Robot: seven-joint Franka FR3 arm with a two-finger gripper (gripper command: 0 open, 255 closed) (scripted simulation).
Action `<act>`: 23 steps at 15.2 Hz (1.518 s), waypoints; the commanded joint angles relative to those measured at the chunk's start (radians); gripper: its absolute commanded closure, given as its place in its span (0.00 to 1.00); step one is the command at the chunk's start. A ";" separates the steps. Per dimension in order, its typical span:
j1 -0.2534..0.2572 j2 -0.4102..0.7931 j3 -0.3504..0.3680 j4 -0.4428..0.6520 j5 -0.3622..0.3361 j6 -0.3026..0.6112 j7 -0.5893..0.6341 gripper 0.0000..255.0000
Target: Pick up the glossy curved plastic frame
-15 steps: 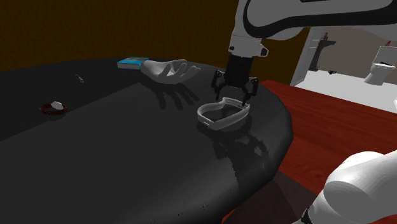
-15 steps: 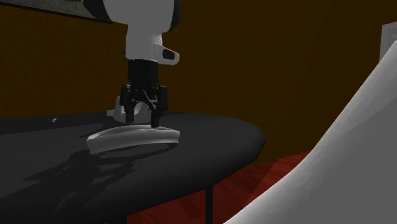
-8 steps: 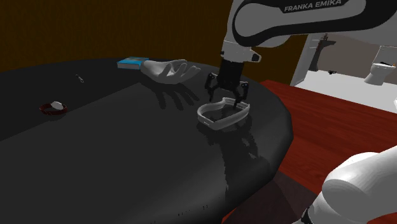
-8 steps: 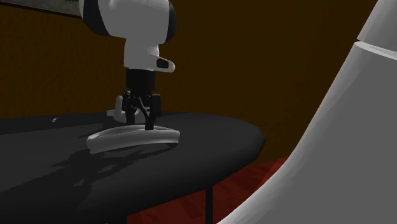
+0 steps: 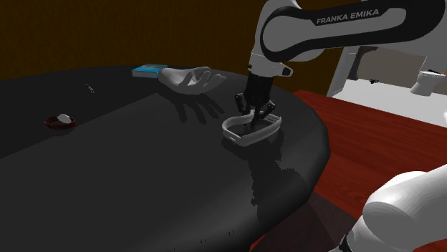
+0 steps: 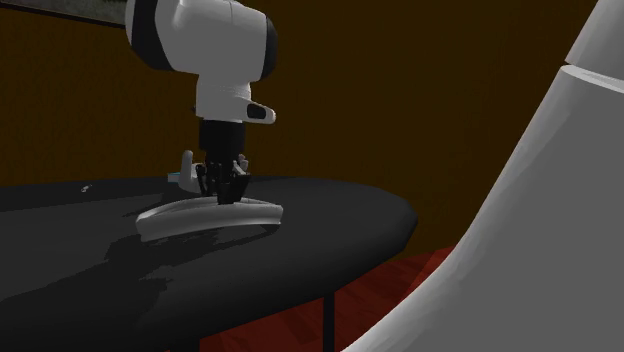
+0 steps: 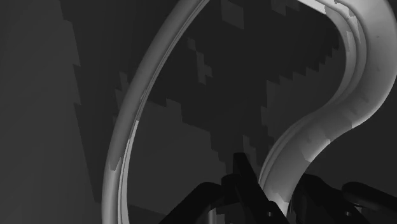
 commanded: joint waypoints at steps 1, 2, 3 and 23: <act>0.000 0.001 0.001 -0.001 0.000 0.001 0.000 1.00; 0.000 0.000 0.000 -0.001 0.001 0.001 0.000 1.00; 0.000 0.001 0.000 -0.001 0.000 0.001 0.000 1.00; -0.009 0.024 -0.017 0.220 -0.019 -0.198 0.018 1.00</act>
